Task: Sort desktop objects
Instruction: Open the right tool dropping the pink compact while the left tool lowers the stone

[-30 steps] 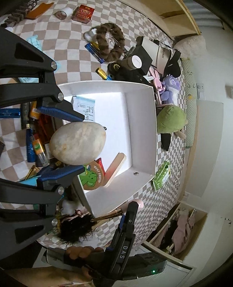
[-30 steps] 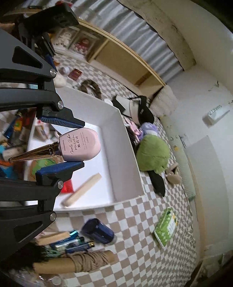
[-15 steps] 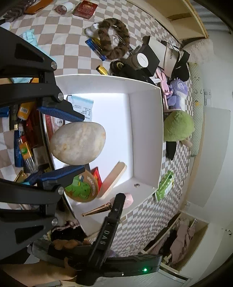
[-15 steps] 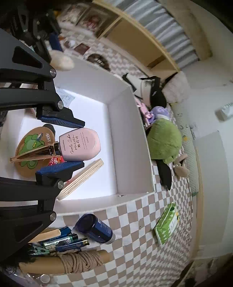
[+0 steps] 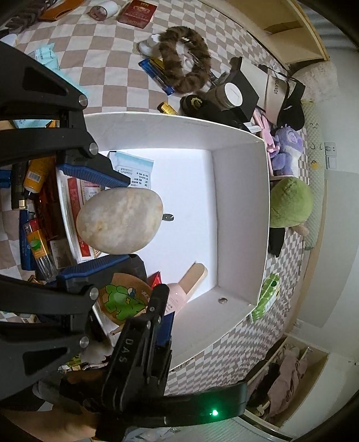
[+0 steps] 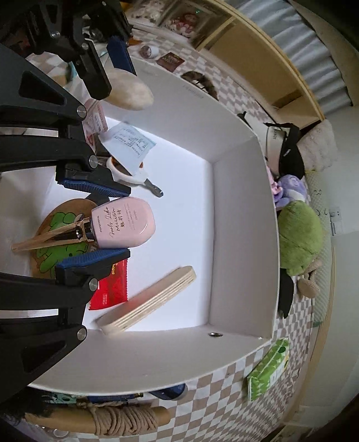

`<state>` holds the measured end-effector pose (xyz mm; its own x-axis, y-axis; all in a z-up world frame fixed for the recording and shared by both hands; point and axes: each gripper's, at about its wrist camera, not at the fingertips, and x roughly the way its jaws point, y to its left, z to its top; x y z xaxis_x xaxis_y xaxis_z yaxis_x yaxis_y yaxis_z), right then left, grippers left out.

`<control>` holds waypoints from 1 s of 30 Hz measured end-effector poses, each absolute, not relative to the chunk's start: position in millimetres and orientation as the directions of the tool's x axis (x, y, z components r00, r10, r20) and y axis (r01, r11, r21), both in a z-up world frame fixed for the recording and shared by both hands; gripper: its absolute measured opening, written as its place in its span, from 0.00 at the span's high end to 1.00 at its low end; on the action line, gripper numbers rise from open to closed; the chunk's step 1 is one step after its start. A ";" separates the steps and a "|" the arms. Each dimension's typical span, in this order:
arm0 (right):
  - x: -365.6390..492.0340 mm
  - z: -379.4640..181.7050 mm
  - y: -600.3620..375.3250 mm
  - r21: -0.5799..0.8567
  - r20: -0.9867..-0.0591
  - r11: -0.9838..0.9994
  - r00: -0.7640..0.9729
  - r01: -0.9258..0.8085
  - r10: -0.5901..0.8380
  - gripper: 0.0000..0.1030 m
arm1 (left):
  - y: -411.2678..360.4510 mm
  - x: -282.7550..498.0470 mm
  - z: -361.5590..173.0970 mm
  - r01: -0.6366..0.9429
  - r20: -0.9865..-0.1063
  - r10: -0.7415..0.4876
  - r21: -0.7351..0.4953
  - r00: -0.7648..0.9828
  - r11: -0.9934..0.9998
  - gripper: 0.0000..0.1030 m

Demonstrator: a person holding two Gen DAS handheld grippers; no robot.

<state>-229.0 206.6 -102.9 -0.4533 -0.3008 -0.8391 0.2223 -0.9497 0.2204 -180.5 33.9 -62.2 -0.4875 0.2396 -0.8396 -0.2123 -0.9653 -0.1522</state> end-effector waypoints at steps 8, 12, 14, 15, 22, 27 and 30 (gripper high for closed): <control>-226.8 -104.6 198.8 0.163 -0.853 -0.947 -0.442 0.275 -0.276 0.63 | 34.3 -187.9 -72.5 -0.193 -0.851 0.226 -0.150 -0.474 -0.970 0.52; -226.7 -104.2 195.6 0.179 -0.849 -0.937 -0.434 0.301 -0.301 0.63 | 34.6 -190.9 -77.2 -0.185 -0.856 0.221 -0.150 -0.467 -0.971 0.52; -225.7 -103.7 192.5 0.179 -0.848 -0.932 -0.430 0.315 -0.308 0.63 | 34.8 -191.6 -79.3 -0.182 -0.859 0.219 -0.150 -0.463 -0.972 0.52; -225.1 -103.5 191.2 0.178 -0.848 -0.930 -0.429 0.320 -0.310 0.63 | 34.8 -192.1 -80.1 -0.181 -0.860 0.218 -0.149 -0.462 -0.972 0.52; -225.1 -102.0 197.7 0.193 -0.847 -0.935 -0.430 0.299 -0.312 0.63 | 35.8 -193.0 -83.2 -0.179 -0.864 0.213 -0.145 -0.456 -0.973 0.52; -225.1 -98.7 207.5 0.231 -0.842 -0.937 -0.428 0.263 -0.328 0.63 | 36.0 -195.5 -85.1 -0.169 -0.866 0.211 -0.149 -0.453 -0.974 0.52; -223.6 -96.9 211.2 0.227 -0.843 -0.941 -0.433 0.253 -0.319 0.63 | 36.9 -198.0 -87.4 -0.162 -0.870 0.204 -0.145 -0.449 -0.976 0.52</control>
